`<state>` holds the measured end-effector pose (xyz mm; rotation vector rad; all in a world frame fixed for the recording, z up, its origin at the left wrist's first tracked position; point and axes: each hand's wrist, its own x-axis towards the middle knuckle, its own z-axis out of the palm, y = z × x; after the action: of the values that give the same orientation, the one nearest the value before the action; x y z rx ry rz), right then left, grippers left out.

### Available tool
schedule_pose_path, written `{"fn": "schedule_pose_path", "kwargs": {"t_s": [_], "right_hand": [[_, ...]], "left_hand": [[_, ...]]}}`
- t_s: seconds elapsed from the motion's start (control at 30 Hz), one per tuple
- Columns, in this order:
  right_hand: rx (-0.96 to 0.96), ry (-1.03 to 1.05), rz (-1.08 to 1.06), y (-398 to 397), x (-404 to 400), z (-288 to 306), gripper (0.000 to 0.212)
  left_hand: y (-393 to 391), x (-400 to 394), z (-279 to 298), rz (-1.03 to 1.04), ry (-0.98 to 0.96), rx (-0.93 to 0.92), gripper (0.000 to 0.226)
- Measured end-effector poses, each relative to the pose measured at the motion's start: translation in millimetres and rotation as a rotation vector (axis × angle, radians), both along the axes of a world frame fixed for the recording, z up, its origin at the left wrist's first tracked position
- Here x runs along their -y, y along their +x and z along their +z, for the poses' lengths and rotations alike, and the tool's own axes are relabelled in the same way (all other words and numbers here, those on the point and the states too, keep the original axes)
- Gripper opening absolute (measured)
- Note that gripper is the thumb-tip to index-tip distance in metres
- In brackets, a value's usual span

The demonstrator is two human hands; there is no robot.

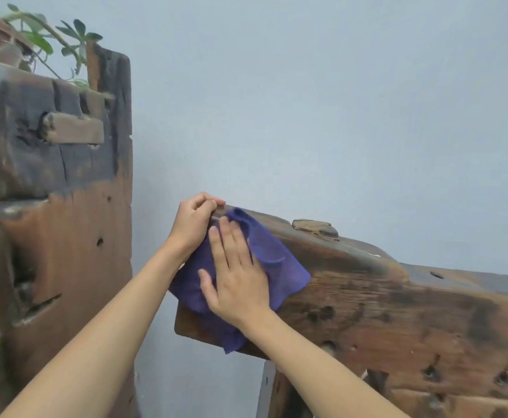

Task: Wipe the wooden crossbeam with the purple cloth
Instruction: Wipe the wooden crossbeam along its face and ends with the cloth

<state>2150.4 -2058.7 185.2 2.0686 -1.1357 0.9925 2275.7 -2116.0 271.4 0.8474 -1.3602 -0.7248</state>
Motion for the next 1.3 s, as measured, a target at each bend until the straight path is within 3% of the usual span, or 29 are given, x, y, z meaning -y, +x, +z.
{"fn": "schedule_pose_path", "kwargs": {"t_s": [0.1,0.2,0.27,0.37,0.43,0.53,0.63,0.7,0.77,0.83,0.93,1.03,1.1,1.2,1.3], "right_hand": [[-0.203,0.072,0.19,-44,3,-34,0.074],[-0.171,0.149,0.207,-93,-5,-62,0.072],[-0.071,0.178,0.234,-128,-9,-75,0.071],[0.073,0.17,0.113,-177,-22,-91,0.073],[0.229,0.189,-0.132,-189,-33,-99,0.075],[0.532,0.135,-0.406,-161,-40,-103,0.074],[0.859,0.037,-0.421,-109,-31,-83,0.069],[1.174,0.016,-0.352,-77,-24,-54,0.068],[1.323,0.018,-0.322,-51,-18,-23,0.069],[1.117,-0.015,-0.344,-31,-19,5,0.069],[0.557,-0.01,-0.238,-14,-17,47,0.052],[0.319,0.274,-0.162,-15,-9,102,0.02],[0.136,0.525,-0.132,-29,1,124,0.029],[0.053,0.8,-0.074,-67,19,135,0.053],[0.042,0.871,-0.162,-115,33,135,0.055]], "left_hand": [[-1,-1,-1,0.051,-0.032,0.025,0.025],[0,-5,1,0.085,0.008,0.132,0.029],[6,-9,11,0.138,0.022,0.325,0.031],[7,-13,32,0.339,-0.003,0.817,0.032],[-9,-14,40,0.46,0.002,1.023,0.029],[-38,-16,44,0.532,0.001,1.194,0.053],[-44,-14,47,0.51,0.039,1.261,0.068],[-42,-12,46,0.502,0.075,1.238,0.083],[-43,-12,49,0.502,0.085,1.173,0.105],[-43,-16,52,0.498,0.101,1.104,0.115],[-41,-18,55,0.458,0.125,1.066,0.118],[-37,-17,58,0.38,0.174,1.006,0.117],[-33,-17,59,0.349,0.167,1.007,0.117],[-32,-18,56,0.383,0.118,1.049,0.116],[-33,-20,55,0.422,0.094,1.07,0.115]]}}
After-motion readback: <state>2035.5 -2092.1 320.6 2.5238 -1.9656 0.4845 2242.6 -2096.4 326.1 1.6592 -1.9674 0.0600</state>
